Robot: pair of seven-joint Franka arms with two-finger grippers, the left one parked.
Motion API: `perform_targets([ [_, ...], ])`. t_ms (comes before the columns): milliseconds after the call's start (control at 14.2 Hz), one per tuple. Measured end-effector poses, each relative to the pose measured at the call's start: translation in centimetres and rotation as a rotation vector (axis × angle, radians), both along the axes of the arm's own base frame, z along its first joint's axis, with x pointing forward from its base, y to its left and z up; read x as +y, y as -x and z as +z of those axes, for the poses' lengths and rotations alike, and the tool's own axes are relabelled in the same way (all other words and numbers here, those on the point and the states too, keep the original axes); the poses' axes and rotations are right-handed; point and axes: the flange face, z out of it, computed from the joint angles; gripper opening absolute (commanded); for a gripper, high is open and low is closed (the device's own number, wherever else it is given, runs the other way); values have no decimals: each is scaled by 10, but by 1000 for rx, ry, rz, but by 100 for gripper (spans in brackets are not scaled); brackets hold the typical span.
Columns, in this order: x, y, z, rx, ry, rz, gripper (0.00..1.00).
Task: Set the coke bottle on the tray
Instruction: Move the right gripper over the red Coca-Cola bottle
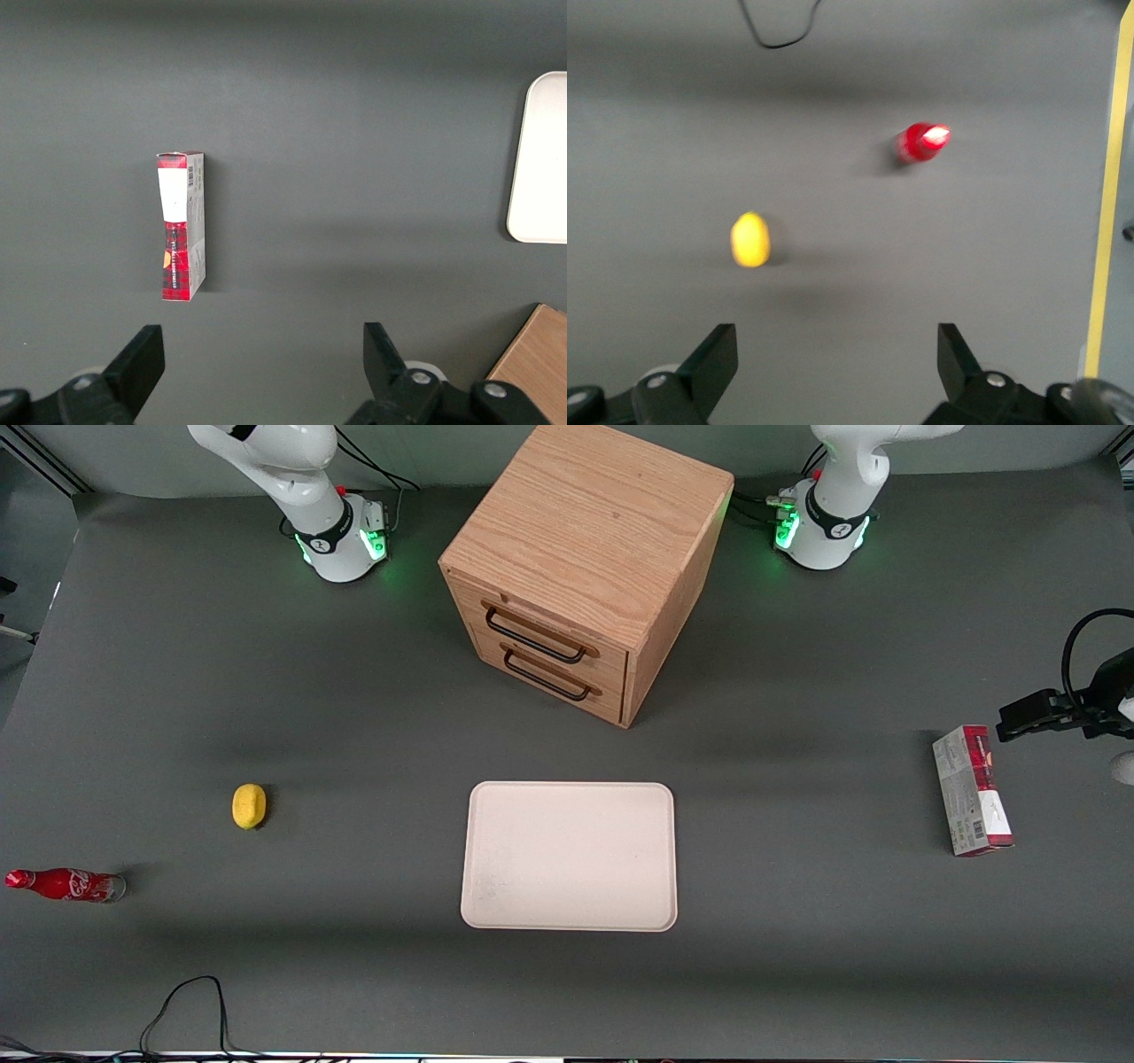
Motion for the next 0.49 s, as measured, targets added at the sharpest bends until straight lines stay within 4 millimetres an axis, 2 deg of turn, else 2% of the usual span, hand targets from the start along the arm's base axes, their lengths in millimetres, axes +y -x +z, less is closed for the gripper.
perform_targets([
  [70,-21,-7,-10,-3,-2,17,100],
  [211,-48,-18,-27,-21,-16,32,100],
  [352,-59,-19,-31,-31,-25,32,100],
  [492,-62,-19,-26,-40,-20,41,100],
])
